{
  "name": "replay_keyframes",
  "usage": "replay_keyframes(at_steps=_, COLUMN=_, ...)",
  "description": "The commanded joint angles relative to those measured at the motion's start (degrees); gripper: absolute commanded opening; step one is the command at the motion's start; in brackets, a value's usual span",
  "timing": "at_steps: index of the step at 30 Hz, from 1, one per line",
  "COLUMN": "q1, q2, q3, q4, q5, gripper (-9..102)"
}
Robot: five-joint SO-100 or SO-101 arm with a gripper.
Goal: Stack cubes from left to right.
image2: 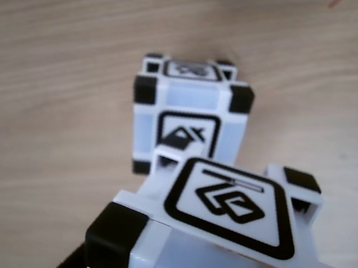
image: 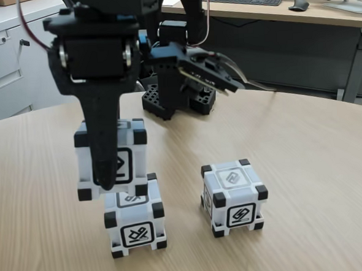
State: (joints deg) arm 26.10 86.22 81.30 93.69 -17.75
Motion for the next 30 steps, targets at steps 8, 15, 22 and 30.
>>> replay_keyframes(at_steps=8, q1=-0.2, q2=-1.0, q3=4.6, q4=-0.5, q5=1.7, gripper=0)
replay_keyframes(at_steps=15, q1=-0.2, q2=-1.0, q3=4.8, q4=-0.6, q5=0.5, gripper=0)
replay_keyframes(at_steps=22, q1=-0.2, q2=-1.0, q3=5.2, q4=-0.4, q5=-2.6, gripper=15)
replay_keyframes(at_steps=30, q1=-0.2, q2=-0.2, q3=5.1, q4=-0.1, q5=-5.0, gripper=38)
